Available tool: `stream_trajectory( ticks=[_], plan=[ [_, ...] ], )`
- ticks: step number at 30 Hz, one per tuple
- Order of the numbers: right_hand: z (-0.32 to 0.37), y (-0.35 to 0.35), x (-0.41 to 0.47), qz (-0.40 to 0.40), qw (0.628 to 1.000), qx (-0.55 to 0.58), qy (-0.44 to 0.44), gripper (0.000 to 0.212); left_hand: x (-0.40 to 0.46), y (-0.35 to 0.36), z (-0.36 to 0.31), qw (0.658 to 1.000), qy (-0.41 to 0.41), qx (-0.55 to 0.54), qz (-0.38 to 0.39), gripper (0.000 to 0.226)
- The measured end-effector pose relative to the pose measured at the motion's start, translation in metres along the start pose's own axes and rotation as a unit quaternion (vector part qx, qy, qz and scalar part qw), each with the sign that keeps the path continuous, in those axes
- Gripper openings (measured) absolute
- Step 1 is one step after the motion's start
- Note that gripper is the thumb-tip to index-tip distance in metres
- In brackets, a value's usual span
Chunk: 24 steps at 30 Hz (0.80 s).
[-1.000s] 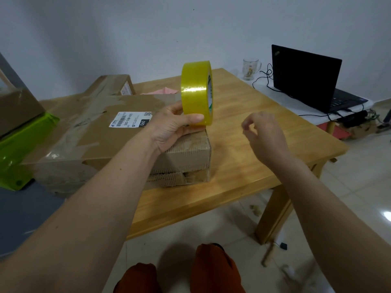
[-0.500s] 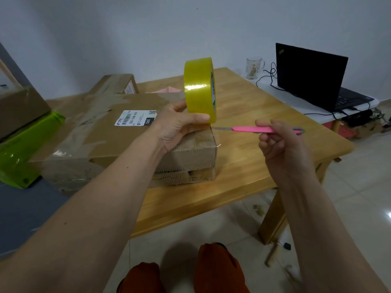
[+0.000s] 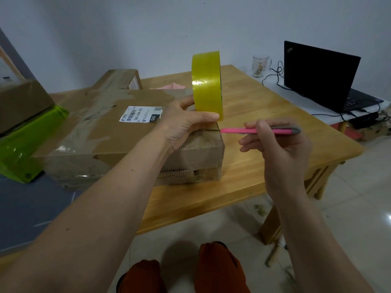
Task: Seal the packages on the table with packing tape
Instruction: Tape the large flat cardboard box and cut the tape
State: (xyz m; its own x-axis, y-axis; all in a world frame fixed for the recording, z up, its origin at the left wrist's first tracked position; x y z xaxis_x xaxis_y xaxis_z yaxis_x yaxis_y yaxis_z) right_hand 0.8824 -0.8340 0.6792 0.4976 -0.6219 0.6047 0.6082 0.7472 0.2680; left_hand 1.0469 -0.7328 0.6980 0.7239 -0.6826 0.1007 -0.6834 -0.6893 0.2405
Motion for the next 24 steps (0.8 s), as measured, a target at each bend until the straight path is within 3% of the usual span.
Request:
stream_trajectory(
  ticks=[16, 24],
  plan=[
    [0.0, 0.007, -0.004, -0.024, 0.997, -0.06, -0.034, 0.014, -0.002, 0.0, 0.0, 1.0, 0.0, 0.005, 0.005, 0.049],
    [-0.005, -0.011, 0.002, -0.075, 0.996, -0.045, -0.011, 0.012, 0.001, -0.003, -0.002, 0.999, 0.011, -0.044, -0.018, 0.048]
  ],
)
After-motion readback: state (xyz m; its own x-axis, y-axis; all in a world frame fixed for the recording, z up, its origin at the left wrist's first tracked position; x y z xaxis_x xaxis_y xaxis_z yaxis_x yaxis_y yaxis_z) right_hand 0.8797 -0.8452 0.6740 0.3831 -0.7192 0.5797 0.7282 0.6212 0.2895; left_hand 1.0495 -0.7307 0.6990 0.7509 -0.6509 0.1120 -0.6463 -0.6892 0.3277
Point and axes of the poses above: each hand's wrist, its own x-axis towards the middle knuckle, its own y-axis out of the palm, z = x × y, the point moved 3 cm from there along x, towards the middle knuckle, and after that the axes turned 1 degree about -x, right-handed, at the moved point
